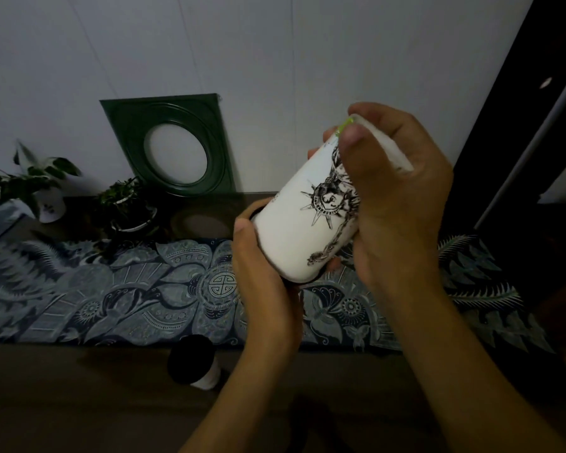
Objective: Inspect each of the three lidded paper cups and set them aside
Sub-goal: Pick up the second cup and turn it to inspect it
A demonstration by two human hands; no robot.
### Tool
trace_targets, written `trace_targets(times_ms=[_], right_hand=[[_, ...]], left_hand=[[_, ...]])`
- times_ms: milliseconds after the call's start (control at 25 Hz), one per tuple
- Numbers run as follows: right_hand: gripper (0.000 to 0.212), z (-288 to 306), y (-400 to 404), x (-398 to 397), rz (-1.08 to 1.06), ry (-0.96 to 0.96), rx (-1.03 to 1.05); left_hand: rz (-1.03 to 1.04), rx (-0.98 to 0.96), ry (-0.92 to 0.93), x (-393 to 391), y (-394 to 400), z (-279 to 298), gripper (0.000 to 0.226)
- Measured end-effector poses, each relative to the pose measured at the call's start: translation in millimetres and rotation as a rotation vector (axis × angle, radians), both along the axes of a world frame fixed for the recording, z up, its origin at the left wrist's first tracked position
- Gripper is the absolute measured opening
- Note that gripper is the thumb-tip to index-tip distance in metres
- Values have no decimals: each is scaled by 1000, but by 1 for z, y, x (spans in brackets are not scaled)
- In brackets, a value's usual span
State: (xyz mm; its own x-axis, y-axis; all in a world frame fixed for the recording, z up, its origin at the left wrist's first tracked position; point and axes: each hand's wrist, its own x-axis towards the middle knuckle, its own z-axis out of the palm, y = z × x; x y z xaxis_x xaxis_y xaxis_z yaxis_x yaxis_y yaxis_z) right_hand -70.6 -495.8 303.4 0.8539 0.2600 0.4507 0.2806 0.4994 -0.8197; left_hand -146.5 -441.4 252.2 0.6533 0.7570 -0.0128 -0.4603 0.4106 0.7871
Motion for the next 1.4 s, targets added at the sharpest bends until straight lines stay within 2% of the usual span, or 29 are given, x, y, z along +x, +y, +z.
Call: trace_targets(times_ms=[40,120,240,320,400,480,600,680,760,920,1000,1160,1320,1400], right_hand=[[35,-3,-1,-3,-23,29,1],[42,-6,-5,0,-23,-11,-60],[61,0,-18,18,262,-165,-125],[64,7,-22,28,434,-220,-115],[61,10,-20,29,449,-213,-89],[56,8,-15,23,364,-171,-18],[54,1,-8,12,193,-16,150],[61,-2,-5,8,122,63,174],[61,-3,-9,15,148,24,108],[63,11,-20,33,479,-238,-46],[61,12,-18,34,506,-270,-74],[58,7,-11,26,341,-216,-13],[62,-4,-4,15,138,-33,130],[63,-7,-4,13,83,20,122]], left_hand=[[0,12,-4,0,1,-1,37],[-143,-52,46,-3,7,-2,47],[-570,-223,212,-9,22,5,64],[-761,-300,235,-11,27,6,66],[-767,-332,212,-9,25,6,62],[-640,-286,155,-7,19,7,61],[-303,2,36,-4,11,4,50],[-201,80,16,-3,13,2,44],[-343,-39,74,-3,22,2,52],[-849,-273,209,-9,35,10,68],[-934,-299,187,-7,34,9,65],[-733,-280,179,-1,26,4,69],[-311,22,49,3,16,-6,56],[-261,36,50,4,16,-7,52]])
